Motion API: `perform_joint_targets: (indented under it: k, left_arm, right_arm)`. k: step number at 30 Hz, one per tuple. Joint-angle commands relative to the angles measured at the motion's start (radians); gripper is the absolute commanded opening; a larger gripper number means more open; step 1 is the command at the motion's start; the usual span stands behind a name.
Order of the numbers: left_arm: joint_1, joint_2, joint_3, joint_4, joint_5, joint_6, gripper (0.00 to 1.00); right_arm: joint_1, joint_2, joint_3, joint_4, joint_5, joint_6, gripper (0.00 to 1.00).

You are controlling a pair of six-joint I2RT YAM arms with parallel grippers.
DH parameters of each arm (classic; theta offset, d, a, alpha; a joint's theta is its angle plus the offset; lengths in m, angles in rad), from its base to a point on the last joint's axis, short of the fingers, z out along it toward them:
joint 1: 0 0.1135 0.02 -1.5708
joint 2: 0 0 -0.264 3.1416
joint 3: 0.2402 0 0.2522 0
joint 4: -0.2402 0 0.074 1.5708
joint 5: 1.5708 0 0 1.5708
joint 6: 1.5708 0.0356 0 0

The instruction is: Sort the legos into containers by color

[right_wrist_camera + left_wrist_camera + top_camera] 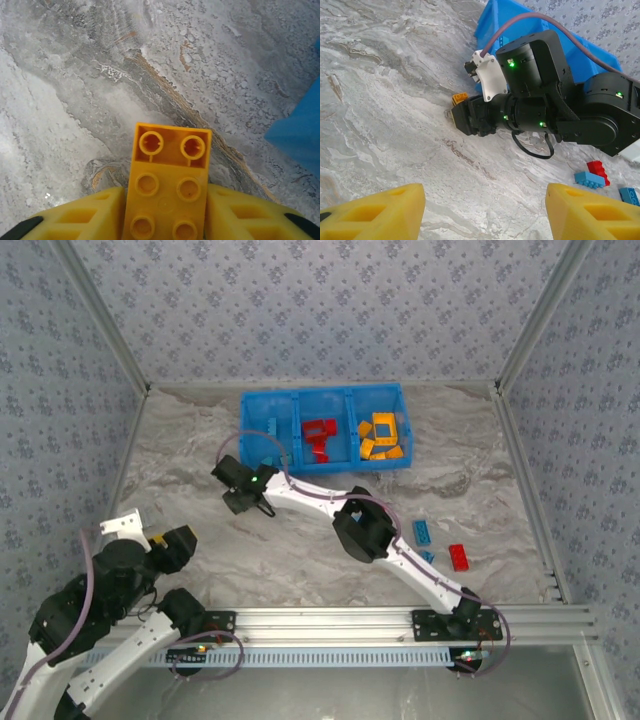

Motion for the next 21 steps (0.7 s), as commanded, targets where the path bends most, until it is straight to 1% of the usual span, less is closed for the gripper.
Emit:
perform_joint_targets:
  k: [1, 4, 7, 9, 13, 16, 17, 21]
  left_arm:
    - [0.005, 0.019, 0.018, 0.025, 0.025, 0.032, 0.65]
    - [0.005, 0.050, 0.021, 0.058, 0.068, 0.061, 0.65]
    - [0.005, 0.112, 0.024, 0.107, 0.130, 0.090, 0.64]
    - [0.004, 0.168, 0.023, 0.162, 0.184, 0.115, 0.64]
    - [0.003, 0.272, 0.020, 0.291, 0.271, 0.141, 0.64]
    - [-0.014, 0.360, 0.024, 0.405, 0.317, 0.153, 0.63]
    - [-0.028, 0.393, 0.026, 0.446, 0.323, 0.158, 0.63]
    - [-0.129, 0.535, 0.048, 0.588, 0.291, 0.192, 0.63]
  right_arm:
    - [0.022, -0.096, -0.059, 0.005, -0.008, -0.013, 0.41]
    - [0.039, -0.241, -0.199, 0.085, 0.003, -0.016, 0.39]
    - [0.040, -0.414, -0.384, 0.174, -0.002, 0.006, 0.38]
    - [0.038, -0.537, -0.513, 0.223, 0.003, 0.029, 0.38]
    - [0.012, -0.748, -0.723, 0.250, 0.045, 0.064, 0.38]
    - [-0.045, -0.915, -0.880, 0.244, 0.065, 0.101, 0.38]
    - [-0.078, -0.969, -0.933, 0.236, 0.070, 0.113, 0.38]
    - [-0.239, -1.136, -1.089, 0.190, 0.073, 0.143, 0.39]
